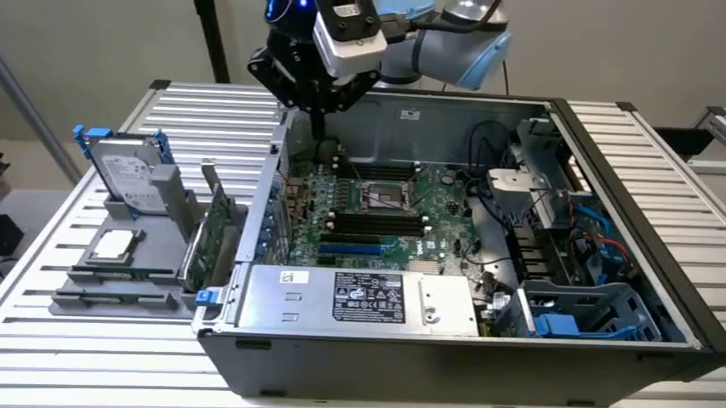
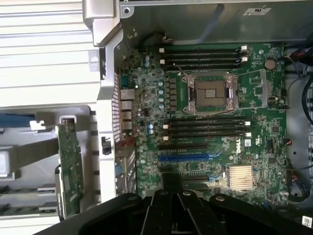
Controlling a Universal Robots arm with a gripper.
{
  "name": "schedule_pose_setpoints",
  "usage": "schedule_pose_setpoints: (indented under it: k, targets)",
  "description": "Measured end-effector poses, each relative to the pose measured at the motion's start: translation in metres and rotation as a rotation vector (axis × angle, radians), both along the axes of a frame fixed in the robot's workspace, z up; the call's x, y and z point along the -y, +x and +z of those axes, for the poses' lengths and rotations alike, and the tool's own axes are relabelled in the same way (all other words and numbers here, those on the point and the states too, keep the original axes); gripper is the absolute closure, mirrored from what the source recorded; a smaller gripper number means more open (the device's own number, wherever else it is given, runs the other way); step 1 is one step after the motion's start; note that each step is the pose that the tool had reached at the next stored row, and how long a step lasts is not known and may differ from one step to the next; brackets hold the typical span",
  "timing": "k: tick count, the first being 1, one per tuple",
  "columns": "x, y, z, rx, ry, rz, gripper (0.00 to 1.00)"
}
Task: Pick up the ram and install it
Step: 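Reach for the ram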
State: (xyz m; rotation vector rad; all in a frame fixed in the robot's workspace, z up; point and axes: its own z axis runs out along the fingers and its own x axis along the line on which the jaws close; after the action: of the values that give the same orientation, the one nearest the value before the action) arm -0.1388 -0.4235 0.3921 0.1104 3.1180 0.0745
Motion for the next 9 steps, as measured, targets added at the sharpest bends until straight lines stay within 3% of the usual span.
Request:
schedule_pose_setpoints:
  k: [9]
  targets:
    - [0.0121,-0.034,-0.0029,-0.0001,-0.001,0.0,1.0]
